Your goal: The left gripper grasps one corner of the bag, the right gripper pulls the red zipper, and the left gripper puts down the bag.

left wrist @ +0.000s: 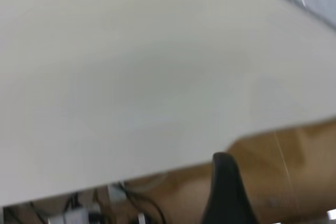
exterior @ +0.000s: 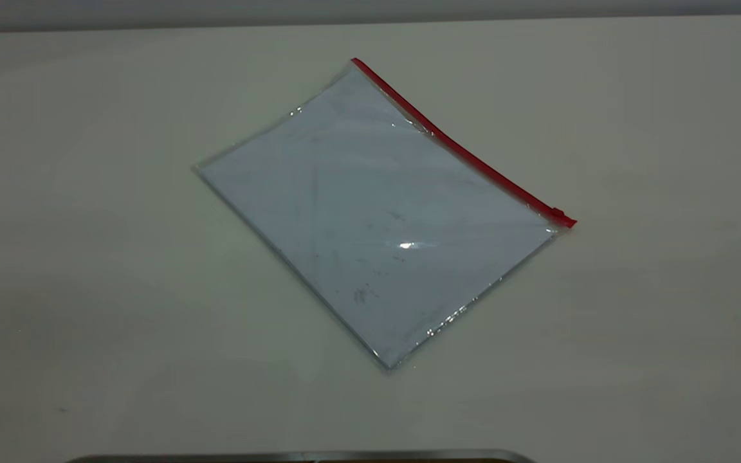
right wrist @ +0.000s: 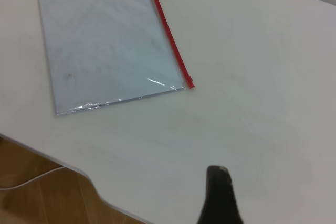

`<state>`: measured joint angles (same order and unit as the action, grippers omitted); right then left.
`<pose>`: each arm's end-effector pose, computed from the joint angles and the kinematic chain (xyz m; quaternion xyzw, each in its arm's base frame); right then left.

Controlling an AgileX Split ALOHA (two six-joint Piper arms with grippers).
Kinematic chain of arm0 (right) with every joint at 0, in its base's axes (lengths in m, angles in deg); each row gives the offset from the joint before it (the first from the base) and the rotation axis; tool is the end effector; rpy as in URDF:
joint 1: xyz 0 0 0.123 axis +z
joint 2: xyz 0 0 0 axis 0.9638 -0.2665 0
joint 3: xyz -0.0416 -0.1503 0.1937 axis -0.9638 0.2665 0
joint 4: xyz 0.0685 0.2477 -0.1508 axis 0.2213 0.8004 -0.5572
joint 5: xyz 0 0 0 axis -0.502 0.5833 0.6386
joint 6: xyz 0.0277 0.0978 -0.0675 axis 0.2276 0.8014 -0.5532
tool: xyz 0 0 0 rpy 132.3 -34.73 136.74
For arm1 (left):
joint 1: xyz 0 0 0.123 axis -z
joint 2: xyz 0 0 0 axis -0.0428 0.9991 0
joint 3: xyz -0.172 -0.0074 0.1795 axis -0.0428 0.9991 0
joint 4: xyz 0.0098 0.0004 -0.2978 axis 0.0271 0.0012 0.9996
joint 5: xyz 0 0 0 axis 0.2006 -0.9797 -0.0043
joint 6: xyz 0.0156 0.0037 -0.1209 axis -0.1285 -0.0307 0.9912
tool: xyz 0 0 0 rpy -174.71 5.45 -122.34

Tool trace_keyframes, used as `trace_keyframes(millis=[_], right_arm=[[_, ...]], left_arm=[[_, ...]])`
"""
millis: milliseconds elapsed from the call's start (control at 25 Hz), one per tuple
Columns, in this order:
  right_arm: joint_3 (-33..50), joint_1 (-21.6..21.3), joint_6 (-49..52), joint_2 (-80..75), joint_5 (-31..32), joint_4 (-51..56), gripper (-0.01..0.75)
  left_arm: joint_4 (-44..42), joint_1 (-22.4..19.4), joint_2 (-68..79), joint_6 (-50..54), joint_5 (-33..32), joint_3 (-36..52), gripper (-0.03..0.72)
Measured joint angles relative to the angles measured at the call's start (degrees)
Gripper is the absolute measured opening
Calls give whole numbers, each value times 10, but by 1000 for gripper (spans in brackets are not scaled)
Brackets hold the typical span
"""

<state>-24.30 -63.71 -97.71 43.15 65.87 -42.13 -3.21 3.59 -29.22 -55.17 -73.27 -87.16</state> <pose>0.0899 0.0333 0.2737 -0.1974 0.8492 0.0547 0.4868 0.1184 -0.0137 0.2599 0.0818 0.8989 -0.0210 0.4299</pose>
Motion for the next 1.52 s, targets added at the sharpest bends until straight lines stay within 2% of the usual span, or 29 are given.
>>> trace_keyframes(millis=[320, 920, 1000, 1200, 1280, 1360, 1520], right_arm=[[0, 0, 0, 0, 0, 0, 588], [0, -4, 0, 0, 0, 0, 588], [0, -27, 0, 0, 0, 1, 588], [0, -132, 0, 0, 0, 1, 588], [0, -161, 0, 0, 0, 1, 588], [0, -181, 0, 0, 0, 1, 588], [0, -190, 0, 0, 0, 0, 588]], left_arm=[[-8, -14, -88, 32, -6, 0, 581], [-8, -15, -91, 44, -11, 0, 581], [-8, -15, -91, 44, -11, 0, 581], [-8, -15, -91, 44, -11, 0, 581], [-8, -15, -91, 44, -11, 0, 581], [-8, -15, -91, 44, -11, 0, 581], [-8, -15, -91, 44, -11, 0, 581]])
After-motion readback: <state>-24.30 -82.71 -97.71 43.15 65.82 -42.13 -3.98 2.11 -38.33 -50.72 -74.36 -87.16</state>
